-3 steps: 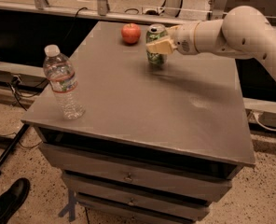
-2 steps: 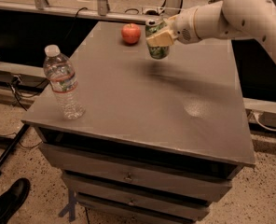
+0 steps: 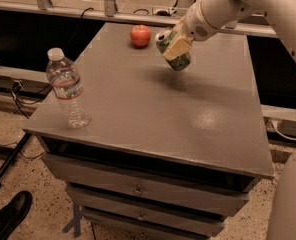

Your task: Knock green can over

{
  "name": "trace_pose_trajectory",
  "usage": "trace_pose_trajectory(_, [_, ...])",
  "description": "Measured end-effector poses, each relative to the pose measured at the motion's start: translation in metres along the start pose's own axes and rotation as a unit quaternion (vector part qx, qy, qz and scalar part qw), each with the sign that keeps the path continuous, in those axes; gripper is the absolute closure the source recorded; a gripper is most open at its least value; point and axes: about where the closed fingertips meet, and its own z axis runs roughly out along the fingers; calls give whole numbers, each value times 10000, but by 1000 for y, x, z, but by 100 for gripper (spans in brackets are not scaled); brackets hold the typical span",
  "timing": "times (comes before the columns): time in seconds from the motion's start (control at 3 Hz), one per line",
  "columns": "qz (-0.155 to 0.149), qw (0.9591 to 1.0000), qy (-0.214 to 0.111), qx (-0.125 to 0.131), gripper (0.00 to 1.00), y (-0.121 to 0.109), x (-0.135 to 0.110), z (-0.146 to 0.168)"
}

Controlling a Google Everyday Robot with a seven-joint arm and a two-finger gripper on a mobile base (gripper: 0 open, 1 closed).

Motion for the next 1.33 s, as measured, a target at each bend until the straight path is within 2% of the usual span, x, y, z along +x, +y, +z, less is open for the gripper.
trace_pose_trajectory(0.33, [-342,9964,630,-446,100,19,24,1])
trace_pose_trajectory(0.67, [-553,9905,958,-819,83,36,34,9])
trace_pose_trajectory(1.0, [-660,9849,1090,-1170,59,53,37,22])
trace_pose_trajectory(1.33, [-722,9812,1111,-1401,37,63,36,31])
